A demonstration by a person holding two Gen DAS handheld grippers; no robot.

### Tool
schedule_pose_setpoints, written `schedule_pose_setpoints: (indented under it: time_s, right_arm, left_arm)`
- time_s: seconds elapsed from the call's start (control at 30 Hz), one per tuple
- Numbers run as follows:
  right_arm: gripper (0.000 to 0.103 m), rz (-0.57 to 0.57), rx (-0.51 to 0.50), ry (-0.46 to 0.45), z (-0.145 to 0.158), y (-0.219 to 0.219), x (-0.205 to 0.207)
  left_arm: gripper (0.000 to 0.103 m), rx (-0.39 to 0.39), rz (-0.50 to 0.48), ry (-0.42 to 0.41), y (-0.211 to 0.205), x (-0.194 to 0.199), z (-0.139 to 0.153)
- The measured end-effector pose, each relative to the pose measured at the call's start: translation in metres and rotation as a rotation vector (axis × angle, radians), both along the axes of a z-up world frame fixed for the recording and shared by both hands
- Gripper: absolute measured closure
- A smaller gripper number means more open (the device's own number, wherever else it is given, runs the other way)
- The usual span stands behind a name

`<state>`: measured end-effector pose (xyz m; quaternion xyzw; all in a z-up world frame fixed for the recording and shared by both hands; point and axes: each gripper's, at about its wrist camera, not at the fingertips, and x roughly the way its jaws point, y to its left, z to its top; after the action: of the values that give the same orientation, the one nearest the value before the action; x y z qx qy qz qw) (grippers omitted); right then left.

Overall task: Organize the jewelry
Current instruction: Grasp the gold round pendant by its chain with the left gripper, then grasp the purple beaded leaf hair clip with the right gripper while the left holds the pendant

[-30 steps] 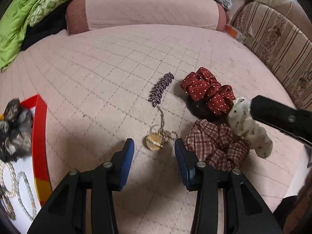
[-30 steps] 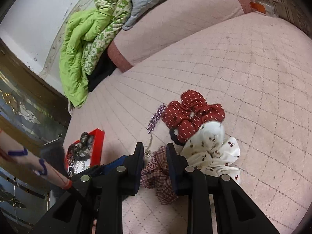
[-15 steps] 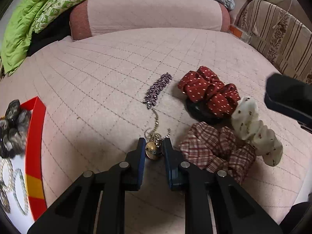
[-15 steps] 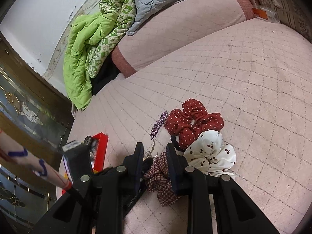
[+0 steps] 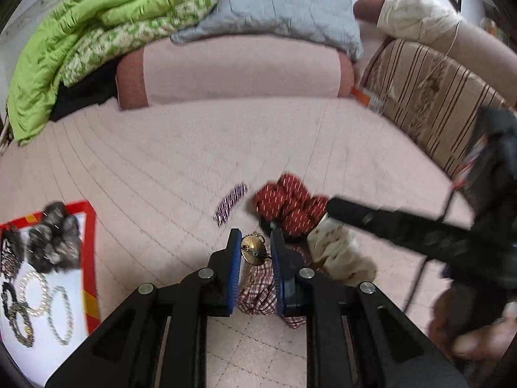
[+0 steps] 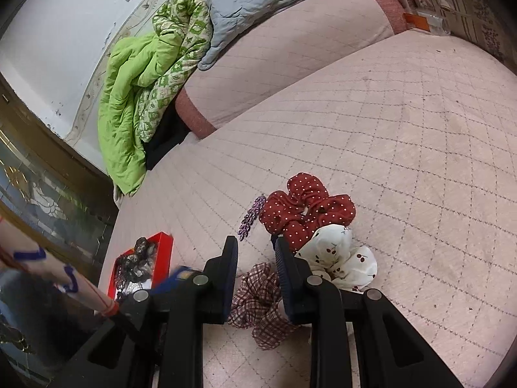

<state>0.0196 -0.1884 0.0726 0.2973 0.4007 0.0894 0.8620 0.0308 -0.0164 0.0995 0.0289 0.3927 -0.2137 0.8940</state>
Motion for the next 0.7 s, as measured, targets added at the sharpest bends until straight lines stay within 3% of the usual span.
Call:
schedule_pose_setpoints:
  time_s: [0.23, 0.43, 0.7]
  right_arm:
    - [0.077, 0.031, -0.031, 0.003, -0.002, 0.011, 0.006]
    - [0.077, 0.064, -0.064, -0.009, -0.005, 0.028, 0.013]
    - [0.077, 0.094, -0.003, 0.002, -0.02, 0.055, 0.042]
  left_arm:
    - [0.086, -0.003, 0.032, -0.032, 0.032, -0.006, 0.013]
    - [0.086, -0.001, 0.048, -0.006, 0.059, -0.001, -0.002]
    - [0.086, -0.062, 0.057, 0.027, 0.092, 0.012, -0.022]
